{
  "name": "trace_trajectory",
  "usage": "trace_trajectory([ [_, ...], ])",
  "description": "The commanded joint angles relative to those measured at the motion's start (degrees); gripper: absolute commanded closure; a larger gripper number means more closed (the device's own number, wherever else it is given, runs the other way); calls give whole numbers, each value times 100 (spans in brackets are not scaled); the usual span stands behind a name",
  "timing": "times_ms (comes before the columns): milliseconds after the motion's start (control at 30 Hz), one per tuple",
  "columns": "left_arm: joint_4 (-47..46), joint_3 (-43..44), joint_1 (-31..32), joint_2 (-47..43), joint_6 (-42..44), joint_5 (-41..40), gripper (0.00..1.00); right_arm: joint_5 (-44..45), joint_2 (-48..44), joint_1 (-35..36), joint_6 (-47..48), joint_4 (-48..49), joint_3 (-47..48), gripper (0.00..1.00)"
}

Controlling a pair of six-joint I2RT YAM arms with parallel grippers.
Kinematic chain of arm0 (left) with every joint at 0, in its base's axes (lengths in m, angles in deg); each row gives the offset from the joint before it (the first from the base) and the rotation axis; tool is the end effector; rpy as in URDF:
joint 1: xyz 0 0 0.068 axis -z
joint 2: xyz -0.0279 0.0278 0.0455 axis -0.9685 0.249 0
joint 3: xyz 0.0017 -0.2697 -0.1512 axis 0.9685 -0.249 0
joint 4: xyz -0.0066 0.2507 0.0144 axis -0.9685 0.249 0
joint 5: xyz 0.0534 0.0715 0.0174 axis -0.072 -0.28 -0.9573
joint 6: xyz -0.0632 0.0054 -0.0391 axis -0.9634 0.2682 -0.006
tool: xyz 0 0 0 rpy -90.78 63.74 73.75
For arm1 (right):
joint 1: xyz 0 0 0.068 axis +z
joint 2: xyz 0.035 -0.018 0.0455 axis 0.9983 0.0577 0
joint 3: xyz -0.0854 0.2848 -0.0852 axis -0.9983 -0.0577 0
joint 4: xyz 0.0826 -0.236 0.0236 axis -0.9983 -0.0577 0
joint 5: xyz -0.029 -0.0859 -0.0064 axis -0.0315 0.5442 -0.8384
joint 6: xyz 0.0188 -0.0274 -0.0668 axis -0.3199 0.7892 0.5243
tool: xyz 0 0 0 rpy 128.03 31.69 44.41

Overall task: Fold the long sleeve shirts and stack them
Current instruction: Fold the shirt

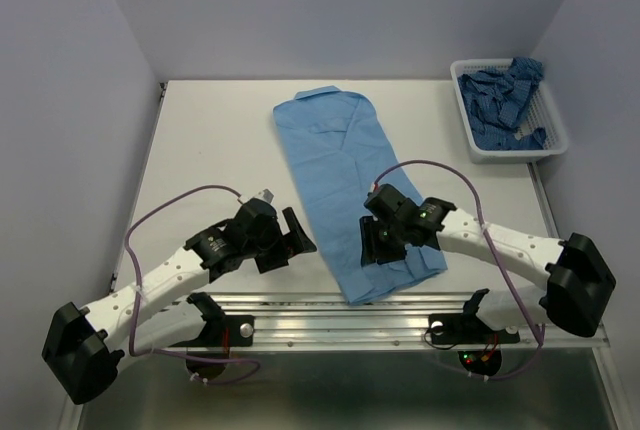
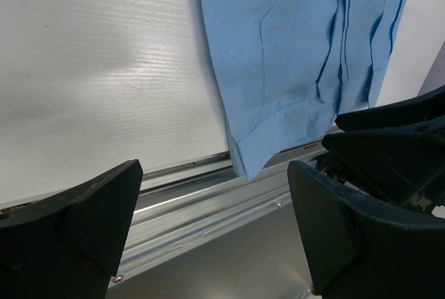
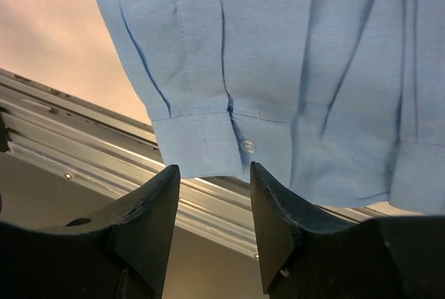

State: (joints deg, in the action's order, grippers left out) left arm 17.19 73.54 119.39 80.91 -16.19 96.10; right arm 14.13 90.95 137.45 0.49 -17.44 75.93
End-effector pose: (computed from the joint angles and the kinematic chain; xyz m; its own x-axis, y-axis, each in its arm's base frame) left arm 0.1192 -0.1252 0.2406 -0.8930 -0.3246 -0.3117 -0.0237 0.7255 -0.6878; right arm 0.1468 0.1829 0.2403 -0.9488 -0.1183 -0.2930 -0.2074 0.9327 0.2950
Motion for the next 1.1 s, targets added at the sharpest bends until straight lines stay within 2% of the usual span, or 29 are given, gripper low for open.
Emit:
trace_trajectory([
  [0, 79, 40, -22, -132, -35, -35, 1, -649, 191, 117, 177, 468, -177, 49],
  [67, 106, 40, -13, -150, -35, -35, 1, -904, 262, 118, 168, 679, -301, 45],
  [200, 106, 14, -22, -159, -43, -26, 1, -782, 517, 170, 203, 802, -459, 44],
  [400, 114, 66, -22, -71, 0, -26, 1, -1177, 903, 284, 212, 1190, -530, 45],
  [500, 114, 93, -13, -53, 18, -26, 1, -1283, 1062, 337, 160, 1286, -574, 56],
  [533, 123, 84, -13, -62, 18, -26, 1, -1318, 1054, 338, 151, 1286, -565, 67],
  [567, 123, 93, -13, -71, 18, -26, 1, -1353, 1019, 338, 142, 1269, -522, 74],
  [667, 114, 49, -13, -132, 1, -35, 1, -1153, 852, 338, 151, 1006, -364, 89],
  [700, 88, 23, -13, -228, -8, -26, 1, -681, 608, 338, 107, 379, 133, 99],
  [800, 79, 40, -13, -247, 9, -35, 1, -370, 509, 338, 107, 47, 593, 99],
  [1000, -61, 31, -22, -229, 27, -8, 1, 412, 157, 338, 133, -1233, 1551, 99],
  [1067, -105, 23, -13, -203, 36, 18, 1, 544, 113, 338, 107, -1411, 1579, 99],
])
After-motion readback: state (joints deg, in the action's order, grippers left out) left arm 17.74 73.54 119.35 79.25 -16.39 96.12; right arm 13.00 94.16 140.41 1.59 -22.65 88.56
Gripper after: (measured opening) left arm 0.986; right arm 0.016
